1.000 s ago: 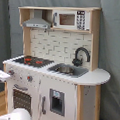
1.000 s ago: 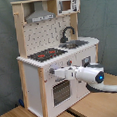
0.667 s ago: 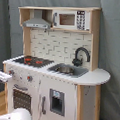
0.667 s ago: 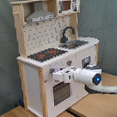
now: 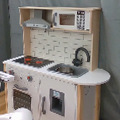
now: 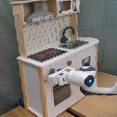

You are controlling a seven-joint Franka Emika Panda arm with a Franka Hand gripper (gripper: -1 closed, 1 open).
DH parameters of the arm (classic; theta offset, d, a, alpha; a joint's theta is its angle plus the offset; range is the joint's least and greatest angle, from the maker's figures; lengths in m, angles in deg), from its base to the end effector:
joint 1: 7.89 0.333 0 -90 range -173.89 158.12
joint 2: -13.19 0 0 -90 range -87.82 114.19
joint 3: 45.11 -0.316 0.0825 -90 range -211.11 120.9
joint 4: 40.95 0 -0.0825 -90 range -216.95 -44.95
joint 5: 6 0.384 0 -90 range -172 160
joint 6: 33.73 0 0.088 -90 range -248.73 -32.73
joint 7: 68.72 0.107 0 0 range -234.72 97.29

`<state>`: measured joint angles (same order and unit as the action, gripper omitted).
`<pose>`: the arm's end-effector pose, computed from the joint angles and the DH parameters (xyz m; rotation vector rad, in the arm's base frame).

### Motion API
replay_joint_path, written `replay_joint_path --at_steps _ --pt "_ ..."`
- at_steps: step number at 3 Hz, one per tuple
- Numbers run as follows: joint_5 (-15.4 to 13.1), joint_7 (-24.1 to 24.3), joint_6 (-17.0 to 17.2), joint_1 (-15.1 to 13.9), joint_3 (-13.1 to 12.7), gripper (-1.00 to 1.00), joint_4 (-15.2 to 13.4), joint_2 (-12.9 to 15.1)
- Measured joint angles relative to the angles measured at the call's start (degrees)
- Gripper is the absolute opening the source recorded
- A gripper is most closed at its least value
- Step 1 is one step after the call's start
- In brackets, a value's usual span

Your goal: Play with the kitchen

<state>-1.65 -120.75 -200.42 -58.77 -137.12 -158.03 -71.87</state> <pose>0.3314 0.5438 0.3349 0.6611 1.5696 0.5733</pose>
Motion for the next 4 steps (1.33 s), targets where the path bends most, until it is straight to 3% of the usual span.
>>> replay_joint_path --at_steps 1,2,3,4 --pt "0.00 -3.06 0.10 -3.62 0.07 1.00 3.75 0.00" --pt "0.09 -3.62 1.05 -3.92 0.07 1.00 4.37 0.03" --pt "0.11 -3.60 1.26 -3.88 0.07 -1.00 4.37 0.04" --pt "0.52 1.55 3.47 -3.06 0.20 -1.00 3.60 0.27"
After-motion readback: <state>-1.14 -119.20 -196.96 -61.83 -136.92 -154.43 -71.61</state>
